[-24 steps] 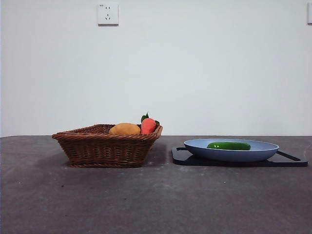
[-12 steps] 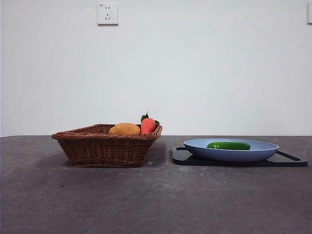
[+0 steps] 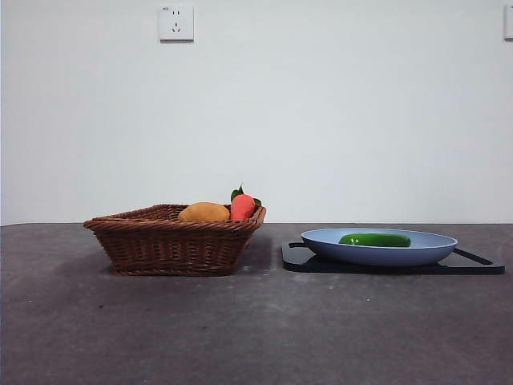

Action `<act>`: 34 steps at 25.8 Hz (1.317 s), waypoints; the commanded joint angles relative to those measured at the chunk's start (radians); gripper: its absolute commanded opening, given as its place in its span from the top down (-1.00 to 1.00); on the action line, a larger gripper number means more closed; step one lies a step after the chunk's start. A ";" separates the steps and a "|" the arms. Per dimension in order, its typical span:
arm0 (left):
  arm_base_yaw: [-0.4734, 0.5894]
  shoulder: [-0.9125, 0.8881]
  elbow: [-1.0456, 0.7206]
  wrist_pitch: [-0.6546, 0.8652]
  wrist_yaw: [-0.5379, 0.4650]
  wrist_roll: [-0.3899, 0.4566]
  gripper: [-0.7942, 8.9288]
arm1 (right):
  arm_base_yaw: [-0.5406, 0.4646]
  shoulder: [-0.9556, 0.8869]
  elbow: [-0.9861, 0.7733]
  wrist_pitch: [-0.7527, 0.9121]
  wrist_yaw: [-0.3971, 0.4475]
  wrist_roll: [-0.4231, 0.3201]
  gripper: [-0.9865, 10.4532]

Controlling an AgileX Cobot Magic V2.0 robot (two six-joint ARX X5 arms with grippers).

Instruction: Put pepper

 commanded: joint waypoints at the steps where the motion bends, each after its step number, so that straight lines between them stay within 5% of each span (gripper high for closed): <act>1: 0.003 -0.003 -0.011 0.011 -0.002 -0.009 0.82 | -0.037 -0.077 -0.131 0.171 0.006 0.010 0.82; 6: 0.003 -0.003 -0.011 0.011 -0.002 -0.009 0.82 | -0.074 -0.289 -0.574 0.612 0.032 0.000 0.82; 12: 0.003 -0.003 -0.011 0.011 -0.002 -0.009 0.82 | -0.071 -0.441 -0.877 0.821 0.075 0.018 0.82; 17: 0.003 -0.003 -0.011 0.011 -0.002 -0.009 0.82 | -0.052 -0.539 -1.021 0.843 0.142 0.019 0.82; 34: 0.003 -0.003 -0.011 0.011 -0.002 -0.009 0.82 | -0.034 -0.631 -1.170 0.808 0.145 0.033 0.82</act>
